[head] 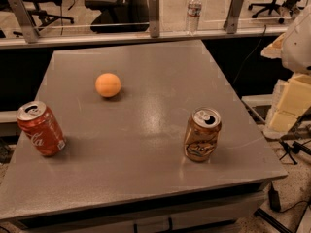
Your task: Pick orange
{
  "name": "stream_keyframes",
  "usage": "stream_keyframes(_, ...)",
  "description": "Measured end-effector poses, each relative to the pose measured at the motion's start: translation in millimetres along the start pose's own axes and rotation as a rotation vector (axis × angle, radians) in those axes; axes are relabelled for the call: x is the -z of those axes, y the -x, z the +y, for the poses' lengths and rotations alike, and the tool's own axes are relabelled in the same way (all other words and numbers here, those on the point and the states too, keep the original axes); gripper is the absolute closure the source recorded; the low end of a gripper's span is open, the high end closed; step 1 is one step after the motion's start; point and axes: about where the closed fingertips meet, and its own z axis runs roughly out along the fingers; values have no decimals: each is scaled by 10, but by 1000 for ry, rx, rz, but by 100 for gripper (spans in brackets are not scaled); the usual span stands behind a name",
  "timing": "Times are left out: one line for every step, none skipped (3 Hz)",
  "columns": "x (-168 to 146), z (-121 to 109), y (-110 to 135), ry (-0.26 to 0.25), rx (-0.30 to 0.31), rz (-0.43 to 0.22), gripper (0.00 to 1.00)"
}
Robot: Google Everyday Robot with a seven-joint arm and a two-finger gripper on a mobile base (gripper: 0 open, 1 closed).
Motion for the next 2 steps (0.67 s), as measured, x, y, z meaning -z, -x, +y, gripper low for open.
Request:
stream_keyframes(0, 0, 0, 0, 0, 0, 0)
stream_keyframes(-42, -130, 176, 20, 15, -26, 0)
